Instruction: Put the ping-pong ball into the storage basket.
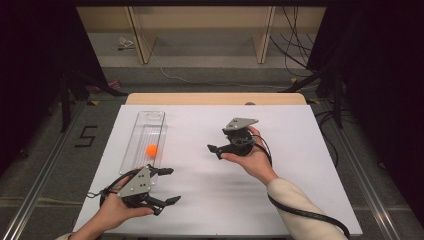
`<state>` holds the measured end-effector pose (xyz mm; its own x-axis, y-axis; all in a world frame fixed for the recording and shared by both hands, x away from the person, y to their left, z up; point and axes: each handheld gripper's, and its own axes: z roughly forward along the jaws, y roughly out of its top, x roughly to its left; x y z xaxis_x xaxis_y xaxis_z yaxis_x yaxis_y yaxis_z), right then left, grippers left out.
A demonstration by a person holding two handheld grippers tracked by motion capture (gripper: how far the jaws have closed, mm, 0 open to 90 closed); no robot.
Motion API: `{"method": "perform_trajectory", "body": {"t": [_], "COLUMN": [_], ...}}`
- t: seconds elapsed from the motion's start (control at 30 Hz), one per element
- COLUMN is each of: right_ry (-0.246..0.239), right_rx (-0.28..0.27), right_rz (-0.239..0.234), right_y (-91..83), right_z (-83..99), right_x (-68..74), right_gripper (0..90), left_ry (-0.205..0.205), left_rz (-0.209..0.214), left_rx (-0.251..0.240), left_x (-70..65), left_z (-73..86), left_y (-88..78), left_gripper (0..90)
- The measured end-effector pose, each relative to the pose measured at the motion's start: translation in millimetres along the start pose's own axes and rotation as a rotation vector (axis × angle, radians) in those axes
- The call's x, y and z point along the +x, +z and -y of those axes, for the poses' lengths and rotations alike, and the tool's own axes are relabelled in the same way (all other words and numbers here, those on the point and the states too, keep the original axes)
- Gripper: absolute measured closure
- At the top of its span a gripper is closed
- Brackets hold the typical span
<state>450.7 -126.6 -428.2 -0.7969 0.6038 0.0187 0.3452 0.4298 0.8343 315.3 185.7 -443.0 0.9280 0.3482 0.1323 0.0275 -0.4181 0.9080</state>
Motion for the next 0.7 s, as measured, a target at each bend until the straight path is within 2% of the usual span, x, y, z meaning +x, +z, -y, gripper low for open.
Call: {"method": "perform_trajectory", "body": {"t": [0.4, 0.7], "right_ry": [0.027, 0.038], "right_rx": [-0.021, -0.025], "right_rz": [0.032, 0.037], "right_y": [-34.1, -47.9], "right_z": [18.6, 28.1], "right_x": [-7.6, -8.2], "right_gripper": [16.3, 16.3], "left_ry": [-0.001, -0.007], "left_rz": [-0.003, -0.006], "left_rx": [-0.001, -0.002], "left_x": [0.1, 0.3], "left_z": [0.1, 0.3], "left_y": [-0.3, -0.5], "left_gripper": [18.6, 18.5]}}
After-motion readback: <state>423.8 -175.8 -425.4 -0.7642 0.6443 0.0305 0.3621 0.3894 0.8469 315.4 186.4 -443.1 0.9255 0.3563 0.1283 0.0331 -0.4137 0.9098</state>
